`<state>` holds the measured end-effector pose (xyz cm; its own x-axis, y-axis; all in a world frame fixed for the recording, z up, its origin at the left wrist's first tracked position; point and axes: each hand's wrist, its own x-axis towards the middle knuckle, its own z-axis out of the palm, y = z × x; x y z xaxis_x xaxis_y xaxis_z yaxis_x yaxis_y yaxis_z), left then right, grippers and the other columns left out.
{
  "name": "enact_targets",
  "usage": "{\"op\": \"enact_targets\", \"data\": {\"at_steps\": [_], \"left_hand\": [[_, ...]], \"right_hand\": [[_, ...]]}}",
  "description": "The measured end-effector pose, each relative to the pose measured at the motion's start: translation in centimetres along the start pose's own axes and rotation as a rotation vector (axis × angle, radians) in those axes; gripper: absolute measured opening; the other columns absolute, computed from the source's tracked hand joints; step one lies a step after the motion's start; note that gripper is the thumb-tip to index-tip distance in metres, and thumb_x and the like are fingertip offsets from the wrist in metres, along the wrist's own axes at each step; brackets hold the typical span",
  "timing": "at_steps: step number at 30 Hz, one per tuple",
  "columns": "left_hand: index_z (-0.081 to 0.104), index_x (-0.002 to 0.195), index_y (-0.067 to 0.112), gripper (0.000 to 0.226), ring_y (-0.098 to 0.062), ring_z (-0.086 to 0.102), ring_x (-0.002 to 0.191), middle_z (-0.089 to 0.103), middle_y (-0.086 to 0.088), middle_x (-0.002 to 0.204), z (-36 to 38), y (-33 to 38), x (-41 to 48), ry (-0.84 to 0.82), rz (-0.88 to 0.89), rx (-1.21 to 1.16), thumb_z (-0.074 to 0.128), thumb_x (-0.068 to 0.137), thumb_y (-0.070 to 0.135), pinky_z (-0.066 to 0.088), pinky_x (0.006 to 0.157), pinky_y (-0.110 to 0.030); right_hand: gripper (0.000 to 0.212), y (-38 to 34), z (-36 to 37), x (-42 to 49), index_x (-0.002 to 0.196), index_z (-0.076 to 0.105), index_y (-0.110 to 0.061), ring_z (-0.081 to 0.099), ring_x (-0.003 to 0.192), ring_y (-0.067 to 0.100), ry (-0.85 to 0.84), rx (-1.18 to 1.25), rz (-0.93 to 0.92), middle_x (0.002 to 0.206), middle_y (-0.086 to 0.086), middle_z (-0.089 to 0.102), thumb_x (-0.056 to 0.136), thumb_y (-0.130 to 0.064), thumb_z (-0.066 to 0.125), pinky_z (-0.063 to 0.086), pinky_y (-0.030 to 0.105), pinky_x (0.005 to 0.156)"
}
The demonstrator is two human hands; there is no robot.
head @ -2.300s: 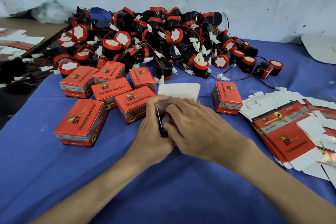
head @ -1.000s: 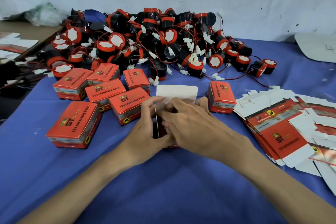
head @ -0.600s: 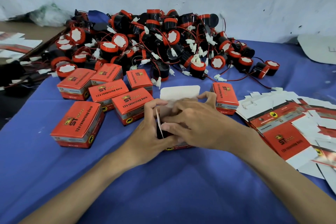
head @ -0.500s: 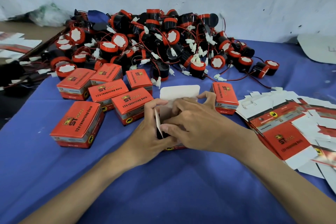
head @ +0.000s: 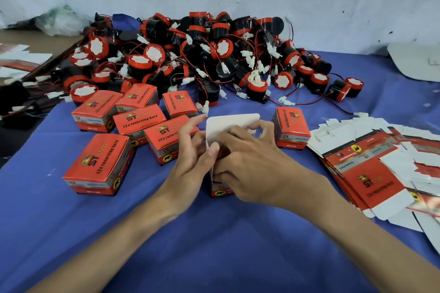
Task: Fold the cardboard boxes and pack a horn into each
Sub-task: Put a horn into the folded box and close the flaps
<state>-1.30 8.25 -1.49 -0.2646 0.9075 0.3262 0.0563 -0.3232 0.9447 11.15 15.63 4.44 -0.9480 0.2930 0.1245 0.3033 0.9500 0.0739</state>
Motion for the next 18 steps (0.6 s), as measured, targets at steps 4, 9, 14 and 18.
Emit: {"op": "enact_targets", "data": {"at_steps": [4, 9, 14, 18], "left_hand": [[0.033, 0.127, 0.028, 0.044, 0.003, 0.061, 0.102, 0.061, 0.007, 0.113, 0.1, 0.2, 0.5, -0.006, -0.051, -0.016, 0.050, 0.086, 0.031, 0.048, 0.081, -0.013], [0.056, 0.115, 0.029, 0.035, 0.000, 0.063, 0.101, 0.069, 0.013, 0.107, 0.2, -0.1, 0.8, 0.031, -0.105, 0.211, 0.070, 0.083, 0.035, 0.049, 0.083, -0.020], [0.067, 0.106, 0.028, 0.030, -0.005, 0.065, 0.102, 0.072, 0.010, 0.104, 0.7, -0.1, 0.9, 0.107, -0.041, 0.334, 0.068, 0.086, 0.006, 0.052, 0.091, -0.031], [0.072, 0.104, 0.014, 0.029, -0.003, 0.064, 0.100, 0.071, 0.005, 0.105, 0.4, 0.0, 0.5, 0.130, 0.097, 0.487, 0.070, 0.081, -0.003, 0.050, 0.087, -0.022]], "right_hand": [[0.026, 0.8, -0.6, -0.4, 0.089, 0.070, -0.025, 0.043, 0.111, 0.010, 0.052, 0.150, -0.102, 0.117, -0.008, 0.050, 0.095, -0.021, 0.046, 0.030, 0.042, 0.093], [0.019, 3.1, 0.8, -3.6, 0.094, 0.069, 0.001, 0.056, 0.089, 0.012, 0.683, 0.470, 0.153, 0.098, 0.012, 0.062, 0.088, -0.008, 0.053, 0.046, 0.017, 0.080], [0.023, 2.3, 4.0, -5.0, 0.104, 0.069, -0.005, 0.062, 0.110, 0.007, 0.449, 0.815, 0.041, 0.116, -0.002, 0.068, 0.089, -0.002, 0.052, 0.047, 0.025, 0.095], [0.031, 2.6, 3.7, -4.5, 0.115, 0.043, -0.028, 0.069, 0.098, 0.024, 0.404, 1.516, 0.261, 0.101, 0.005, 0.074, 0.089, -0.039, 0.053, 0.048, 0.033, 0.093]]}}
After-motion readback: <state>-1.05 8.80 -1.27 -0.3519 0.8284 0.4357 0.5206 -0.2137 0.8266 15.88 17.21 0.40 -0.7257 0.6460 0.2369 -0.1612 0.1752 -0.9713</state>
